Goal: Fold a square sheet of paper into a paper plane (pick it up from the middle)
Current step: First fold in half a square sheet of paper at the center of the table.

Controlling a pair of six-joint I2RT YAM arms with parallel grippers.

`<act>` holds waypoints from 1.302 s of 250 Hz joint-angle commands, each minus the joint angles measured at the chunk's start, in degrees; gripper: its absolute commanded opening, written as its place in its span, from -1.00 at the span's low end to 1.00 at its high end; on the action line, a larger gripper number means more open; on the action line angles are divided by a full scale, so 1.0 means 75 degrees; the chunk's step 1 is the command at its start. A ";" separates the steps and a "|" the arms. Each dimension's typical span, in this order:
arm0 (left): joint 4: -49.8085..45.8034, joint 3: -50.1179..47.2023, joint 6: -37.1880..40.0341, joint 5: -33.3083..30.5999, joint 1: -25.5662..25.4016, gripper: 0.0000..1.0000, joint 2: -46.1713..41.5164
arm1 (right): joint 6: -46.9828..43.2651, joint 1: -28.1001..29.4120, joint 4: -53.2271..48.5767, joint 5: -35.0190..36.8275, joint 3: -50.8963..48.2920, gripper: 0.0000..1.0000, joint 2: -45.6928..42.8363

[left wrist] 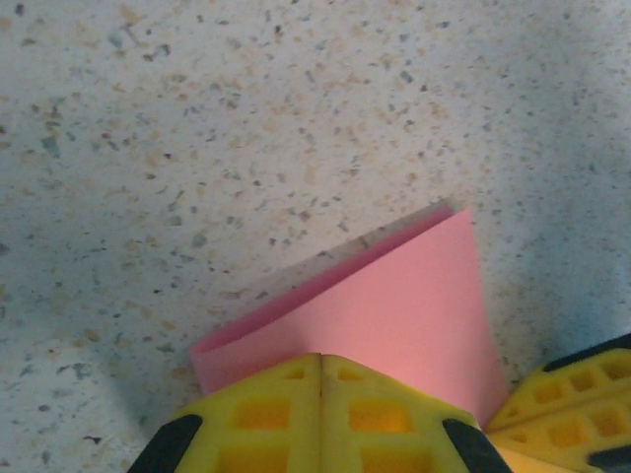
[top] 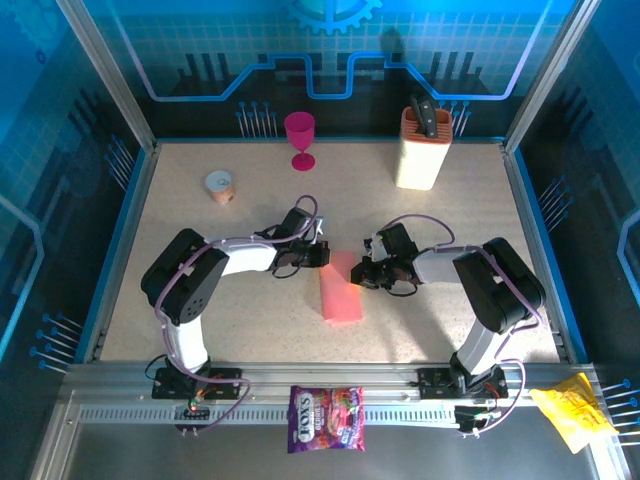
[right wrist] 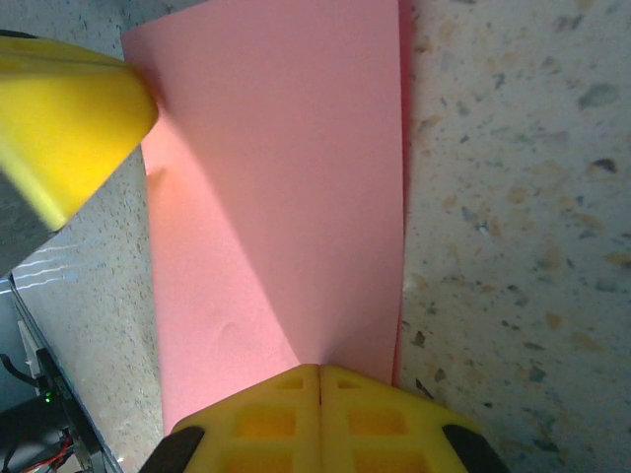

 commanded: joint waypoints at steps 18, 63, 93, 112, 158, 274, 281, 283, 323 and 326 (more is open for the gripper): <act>-0.0003 -0.0085 0.0271 -0.0197 0.0100 -1.00 0.0237 | -0.0280 0.0149 -0.1028 0.1134 -0.0349 -1.00 0.0928; 0.0019 -0.0201 0.0298 -0.0304 0.0091 -1.00 0.0290 | -0.0420 0.0149 -0.1228 0.1011 -0.0051 -1.00 0.0793; 0.0033 -0.0256 0.0327 -0.0319 0.0090 -1.00 0.0284 | -0.0560 0.0149 -0.1459 0.0856 0.0361 -1.00 0.0517; 0.0027 -0.0251 0.0344 -0.0334 0.0093 -1.00 0.0313 | -0.0625 0.0149 -0.1641 0.0760 0.0671 -1.00 0.0243; 0.0021 -0.0244 0.0367 -0.0352 0.0097 -1.00 0.0366 | -0.0760 0.0150 -0.2214 0.0880 0.1346 -1.00 -0.0632; 0.0080 -0.0361 0.0323 -0.0357 0.0090 -1.00 0.0318 | -0.0031 0.1311 -0.1174 0.0467 0.1566 -1.00 -0.0495; 0.0080 -0.0367 0.0328 -0.0358 0.0091 -1.00 0.0320 | 0.0057 0.1402 -0.1020 0.0463 0.1531 -1.00 -0.0427; 0.0080 -0.0367 0.0323 -0.0366 0.0090 -1.00 0.0320 | 0.0086 0.1435 -0.0979 0.0462 0.1527 -1.00 -0.0413; 0.0120 -0.0379 0.0338 -0.0381 0.0090 -1.00 0.0343 | 0.0382 0.1860 -0.0466 0.0599 0.1483 -1.00 -0.0106; 0.0101 -0.0386 0.0333 -0.0391 0.0090 -1.00 0.0343 | 0.0404 0.1885 -0.0425 0.0596 0.1483 -1.00 -0.0085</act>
